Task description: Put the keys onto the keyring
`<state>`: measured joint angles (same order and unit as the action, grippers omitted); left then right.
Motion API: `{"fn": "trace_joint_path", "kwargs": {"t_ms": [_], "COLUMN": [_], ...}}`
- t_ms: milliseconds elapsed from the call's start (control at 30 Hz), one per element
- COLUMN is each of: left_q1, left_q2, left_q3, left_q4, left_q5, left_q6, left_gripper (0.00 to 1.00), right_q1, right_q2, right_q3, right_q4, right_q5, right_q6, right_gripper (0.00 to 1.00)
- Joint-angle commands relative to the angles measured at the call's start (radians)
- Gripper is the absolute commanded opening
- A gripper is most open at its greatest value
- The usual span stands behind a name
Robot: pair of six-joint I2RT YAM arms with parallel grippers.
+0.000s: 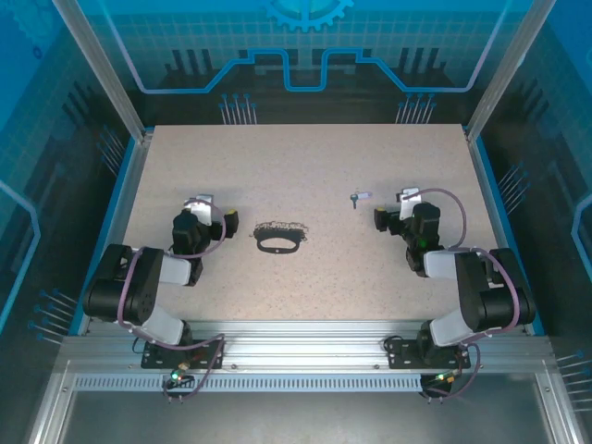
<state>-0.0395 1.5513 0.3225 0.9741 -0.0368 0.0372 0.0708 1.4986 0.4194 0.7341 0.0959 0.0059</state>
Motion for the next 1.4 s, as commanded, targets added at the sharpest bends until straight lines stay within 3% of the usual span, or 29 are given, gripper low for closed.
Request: {"fn": "trace_joint_path", "kwargs": {"t_ms": [0,500,867,1067,1200,1367], "left_q1": [0.003,-0.011,-0.01,-0.005,-0.005,-0.015], "left_q2": [-0.011,-0.011,-0.014,-0.07,-0.157,-0.291], "left_q3": [0.024,0.022,0.02,0.031,0.11,0.242], "left_q4": [-0.006,0.0,0.001,-0.064,-0.281,-0.59], "left_q5": [0.003,-0.039,-0.011,-0.059,-0.095,-0.106], "left_q6": [0.02,0.026,0.033,0.008,-0.006,-0.038], "left_gripper": [0.99,0.99,0.99,0.99,0.99,0.99], "right_q1": [-0.008,-0.003,-0.011,-0.026,-0.073,-0.087], "right_q2": [0.008,0.006,0.003,-0.168,-0.267,-0.306], "right_q3": [0.014,0.013,0.013,0.127,0.228,0.304], "right_q4": [0.021,0.024,0.021,-0.327,-0.608,-0.749], "right_q5": [-0.002,0.005,-0.014,0.011,0.0,-0.161], "right_q6": [-0.003,-0.006,-0.004,0.056,0.271,0.362], "right_gripper": [1.0,1.0,1.0,1.0,1.0,1.0]}}
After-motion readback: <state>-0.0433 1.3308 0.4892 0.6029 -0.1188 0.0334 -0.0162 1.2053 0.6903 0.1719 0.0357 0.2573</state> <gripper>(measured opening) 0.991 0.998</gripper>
